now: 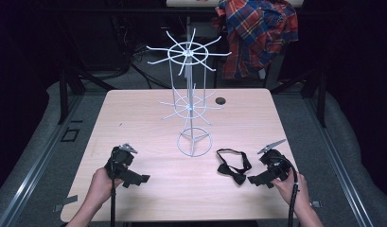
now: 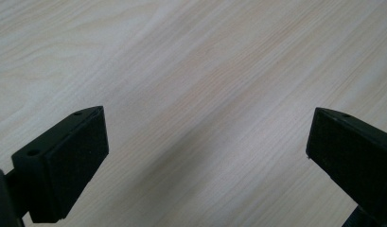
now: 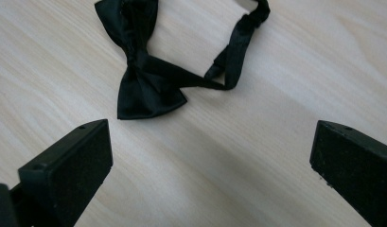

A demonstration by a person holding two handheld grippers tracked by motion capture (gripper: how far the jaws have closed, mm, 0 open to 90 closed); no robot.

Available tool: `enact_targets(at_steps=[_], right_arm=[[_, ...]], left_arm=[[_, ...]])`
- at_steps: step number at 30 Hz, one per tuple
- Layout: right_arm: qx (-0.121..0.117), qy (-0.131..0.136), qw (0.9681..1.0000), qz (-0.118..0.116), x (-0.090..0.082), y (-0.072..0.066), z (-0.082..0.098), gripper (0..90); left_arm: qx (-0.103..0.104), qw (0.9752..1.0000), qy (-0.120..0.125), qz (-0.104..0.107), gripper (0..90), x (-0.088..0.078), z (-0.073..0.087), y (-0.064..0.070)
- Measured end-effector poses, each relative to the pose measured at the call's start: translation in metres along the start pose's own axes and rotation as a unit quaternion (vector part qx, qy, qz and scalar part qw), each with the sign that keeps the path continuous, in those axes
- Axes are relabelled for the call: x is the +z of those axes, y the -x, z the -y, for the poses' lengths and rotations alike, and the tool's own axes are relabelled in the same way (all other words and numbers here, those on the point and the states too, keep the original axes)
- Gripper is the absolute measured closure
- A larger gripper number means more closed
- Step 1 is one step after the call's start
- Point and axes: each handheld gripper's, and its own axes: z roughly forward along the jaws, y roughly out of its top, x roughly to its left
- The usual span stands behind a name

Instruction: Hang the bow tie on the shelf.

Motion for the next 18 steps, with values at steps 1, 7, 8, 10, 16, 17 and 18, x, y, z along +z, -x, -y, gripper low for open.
enact_targets(at_steps=[1,7,8,10,16,17,18], right_arm=[[-0.001,0.001,1.0,0.003,0.0,-0.002,-0.001,0.0],[-0.025,0.0,0.9994,0.021,0.002,-0.013,-0.009,0.0],[-0.025,0.01,0.9995,0.018,0.003,-0.016,-0.01,0.0],[-0.037,0.006,0.999,0.024,0.003,-0.018,-0.012,0.0],[-0.052,0.016,0.9981,0.03,0.007,-0.023,-0.017,0.0],[-0.046,0.021,0.9984,0.027,0.009,-0.024,-0.018,0.0],[-0.046,0.021,0.9984,0.027,0.009,-0.024,-0.018,0.0]], left_arm=[[0.0,1.0,0.0,0.0,0.2,0.0,0.0,0.0],[0.001,1.0,0.003,0.0,0.1,-0.002,0.001,0.001],[0.001,1.0,0.003,0.0,0.2,-0.002,0.001,0.0],[0.001,1.0,0.001,0.0,0.2,-0.001,0.0,0.001],[0.002,1.0,0.001,0.0,0.1,-0.001,0.0,0.001],[0.001,1.0,0.002,0.001,0.1,0.0,0.0,0.001],[0.001,1.0,0.002,0.001,0.2,0.0,0.0,0.001]])
